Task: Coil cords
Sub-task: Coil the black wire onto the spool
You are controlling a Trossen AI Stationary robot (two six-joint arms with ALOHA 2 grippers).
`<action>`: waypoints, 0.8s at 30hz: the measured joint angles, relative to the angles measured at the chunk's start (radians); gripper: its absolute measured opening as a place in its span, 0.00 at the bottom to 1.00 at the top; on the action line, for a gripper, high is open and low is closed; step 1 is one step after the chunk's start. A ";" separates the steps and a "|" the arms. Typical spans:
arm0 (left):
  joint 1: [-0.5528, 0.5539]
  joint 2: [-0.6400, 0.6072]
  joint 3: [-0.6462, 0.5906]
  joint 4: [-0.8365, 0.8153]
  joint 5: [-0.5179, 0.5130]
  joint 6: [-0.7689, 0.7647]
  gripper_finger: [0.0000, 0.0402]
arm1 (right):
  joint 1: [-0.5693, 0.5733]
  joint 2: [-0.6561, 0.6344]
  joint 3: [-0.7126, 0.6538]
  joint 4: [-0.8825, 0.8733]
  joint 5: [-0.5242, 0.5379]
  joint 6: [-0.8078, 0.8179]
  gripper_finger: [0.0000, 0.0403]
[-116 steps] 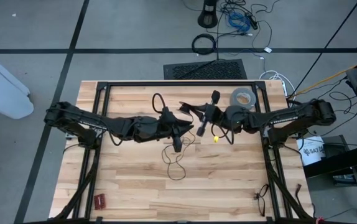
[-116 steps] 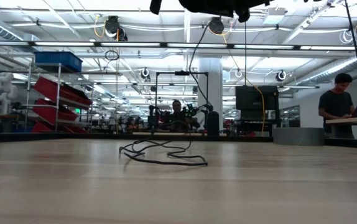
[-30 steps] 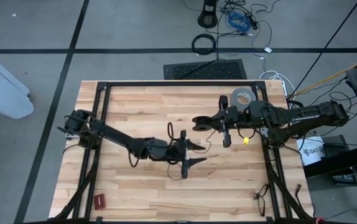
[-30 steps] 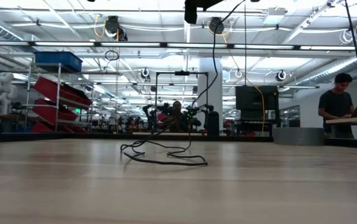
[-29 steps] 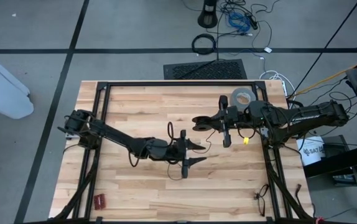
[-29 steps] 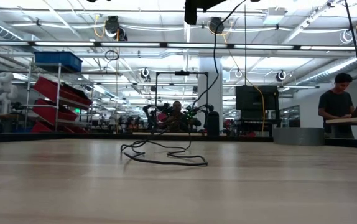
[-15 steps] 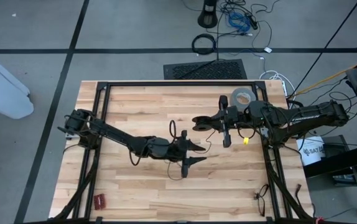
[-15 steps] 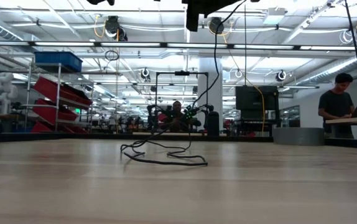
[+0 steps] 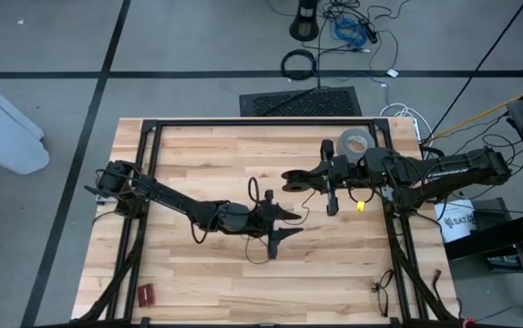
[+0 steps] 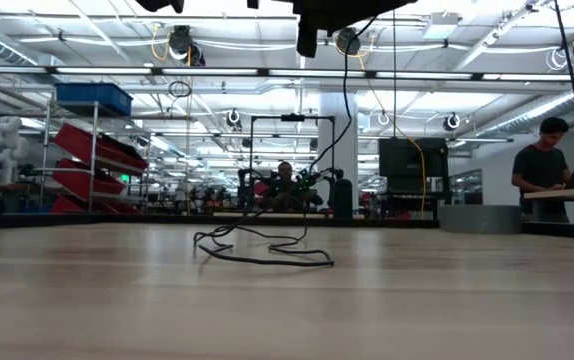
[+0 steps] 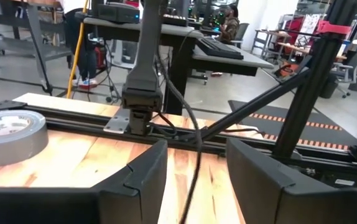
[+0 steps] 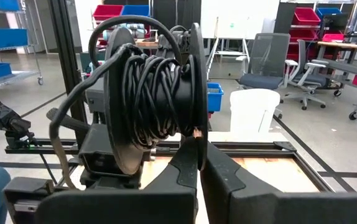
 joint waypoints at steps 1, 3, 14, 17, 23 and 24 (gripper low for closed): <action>0.000 0.000 0.000 0.000 0.000 0.000 0.41 | 0.000 0.000 0.000 0.000 0.000 0.000 0.00; 0.000 0.000 0.000 0.001 0.000 0.000 0.37 | 0.000 0.000 0.000 0.000 0.000 0.000 0.00; 0.016 0.000 0.000 -0.047 -0.031 -0.031 0.20 | 0.000 0.000 0.000 0.003 0.000 0.000 0.00; 0.023 -0.001 0.000 -0.082 -0.045 -0.020 0.10 | 0.000 0.000 0.000 0.003 0.000 0.000 0.00; 0.030 -0.052 0.001 -0.226 -0.052 -0.024 0.02 | 0.000 -0.002 0.000 0.002 0.000 0.002 0.00; 0.028 -0.066 0.001 -0.270 -0.064 -0.024 0.02 | 0.000 -0.003 0.000 -0.001 0.000 0.003 0.00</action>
